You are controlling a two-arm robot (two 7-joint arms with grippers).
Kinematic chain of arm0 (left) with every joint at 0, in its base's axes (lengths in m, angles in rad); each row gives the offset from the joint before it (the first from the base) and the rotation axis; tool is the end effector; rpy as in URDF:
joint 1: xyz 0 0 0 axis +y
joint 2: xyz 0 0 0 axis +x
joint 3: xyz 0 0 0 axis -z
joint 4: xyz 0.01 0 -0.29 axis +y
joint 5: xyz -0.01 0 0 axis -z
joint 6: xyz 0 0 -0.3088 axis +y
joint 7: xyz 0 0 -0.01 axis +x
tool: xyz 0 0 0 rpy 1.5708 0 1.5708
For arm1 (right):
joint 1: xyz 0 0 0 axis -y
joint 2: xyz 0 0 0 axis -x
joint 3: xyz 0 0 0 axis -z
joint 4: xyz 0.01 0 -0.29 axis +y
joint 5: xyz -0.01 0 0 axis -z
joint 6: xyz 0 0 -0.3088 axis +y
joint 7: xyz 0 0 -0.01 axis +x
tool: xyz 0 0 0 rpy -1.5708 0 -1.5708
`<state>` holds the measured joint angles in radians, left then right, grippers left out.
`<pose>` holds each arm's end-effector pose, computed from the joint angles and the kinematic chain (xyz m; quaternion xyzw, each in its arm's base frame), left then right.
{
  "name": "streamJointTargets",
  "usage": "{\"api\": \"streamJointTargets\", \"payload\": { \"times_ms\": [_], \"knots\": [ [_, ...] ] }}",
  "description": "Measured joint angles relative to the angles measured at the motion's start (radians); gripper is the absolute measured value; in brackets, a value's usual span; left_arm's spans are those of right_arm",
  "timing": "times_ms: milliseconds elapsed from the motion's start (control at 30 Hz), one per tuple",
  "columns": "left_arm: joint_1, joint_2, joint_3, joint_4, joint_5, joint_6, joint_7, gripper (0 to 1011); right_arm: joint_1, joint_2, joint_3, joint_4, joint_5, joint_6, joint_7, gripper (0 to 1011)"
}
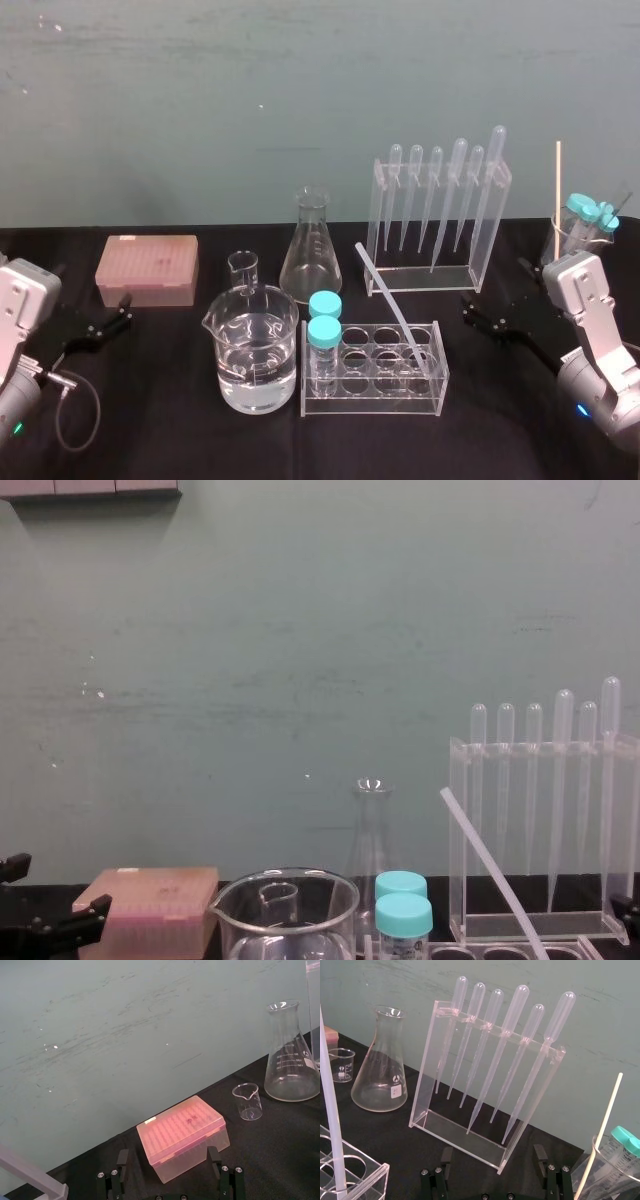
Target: Pick up the stirring rod with one hand, then place it down.
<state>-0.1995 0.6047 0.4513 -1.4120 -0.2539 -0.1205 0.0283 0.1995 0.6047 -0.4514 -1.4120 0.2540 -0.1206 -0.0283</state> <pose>0.3581 0.0827 -0.3023 0.1415 -0.1325 0.5800 0.7912 0.3581 -0.0827 -0.3023 -0.1414 -0.1324 -0.5799 0.7913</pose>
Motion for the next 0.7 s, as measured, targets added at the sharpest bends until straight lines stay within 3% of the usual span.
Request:
{"api": "streamJointTargets", "payload": {
  "times_ms": [700],
  "knots": [
    [0.0, 0.0, 0.0, 0.0, 0.0, 0.0, 0.0, 1000, 0.0, 0.0, 0.0, 0.0, 0.0, 0.0, 0.0, 1003]
  ]
}}
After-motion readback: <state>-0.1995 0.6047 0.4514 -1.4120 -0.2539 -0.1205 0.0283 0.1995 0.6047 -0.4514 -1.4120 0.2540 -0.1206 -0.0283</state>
